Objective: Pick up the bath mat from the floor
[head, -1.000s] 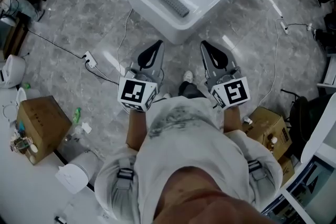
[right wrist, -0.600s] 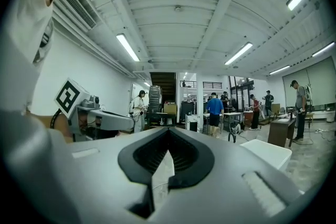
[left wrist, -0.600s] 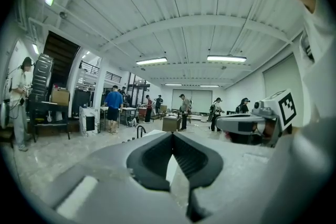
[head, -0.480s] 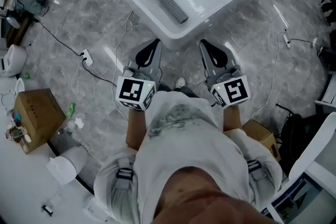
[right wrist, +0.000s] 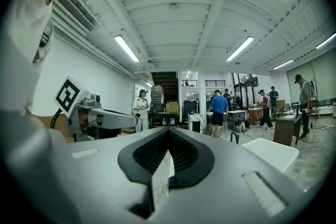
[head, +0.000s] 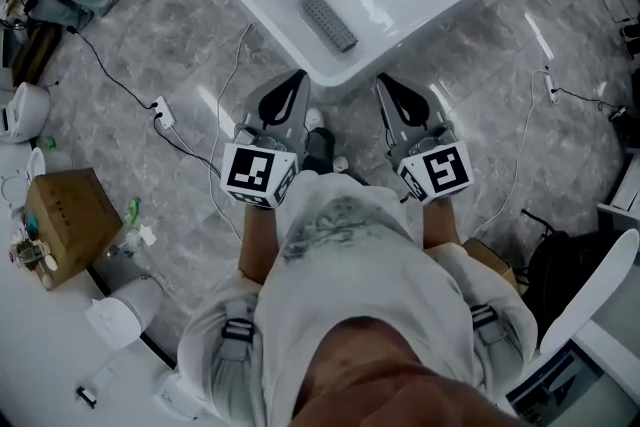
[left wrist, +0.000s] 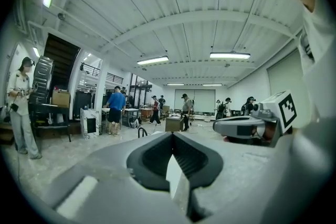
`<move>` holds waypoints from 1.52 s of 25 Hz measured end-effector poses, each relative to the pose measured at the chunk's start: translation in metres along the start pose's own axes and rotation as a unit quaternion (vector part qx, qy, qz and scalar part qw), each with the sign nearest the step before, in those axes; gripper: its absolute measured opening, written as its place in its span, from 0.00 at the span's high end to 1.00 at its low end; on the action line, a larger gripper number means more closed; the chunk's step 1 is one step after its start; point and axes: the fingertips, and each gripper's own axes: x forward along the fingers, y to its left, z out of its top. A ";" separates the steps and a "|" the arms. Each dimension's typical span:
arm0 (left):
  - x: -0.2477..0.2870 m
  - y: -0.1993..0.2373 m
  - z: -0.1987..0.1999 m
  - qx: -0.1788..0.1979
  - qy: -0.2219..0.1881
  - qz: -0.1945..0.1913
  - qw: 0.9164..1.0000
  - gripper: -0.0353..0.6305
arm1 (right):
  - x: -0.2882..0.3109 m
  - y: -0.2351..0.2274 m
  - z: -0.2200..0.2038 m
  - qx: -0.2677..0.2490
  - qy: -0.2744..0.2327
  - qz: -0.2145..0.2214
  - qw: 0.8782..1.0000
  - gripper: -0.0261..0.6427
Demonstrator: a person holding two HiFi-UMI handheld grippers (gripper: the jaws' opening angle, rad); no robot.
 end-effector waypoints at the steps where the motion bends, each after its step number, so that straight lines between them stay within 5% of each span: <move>1: 0.005 0.004 0.000 0.001 -0.001 0.001 1.000 0.94 | 0.005 -0.004 -0.001 0.000 0.001 0.000 1.000 0.96; 31: 0.211 0.171 -0.003 -0.019 0.025 0.000 1.000 0.94 | 0.232 -0.158 -0.007 0.005 0.028 -0.003 1.000 0.96; 38: 0.246 0.179 -0.005 -0.026 0.024 0.012 0.999 0.94 | 0.252 -0.184 -0.014 -0.001 0.040 0.019 0.999 0.96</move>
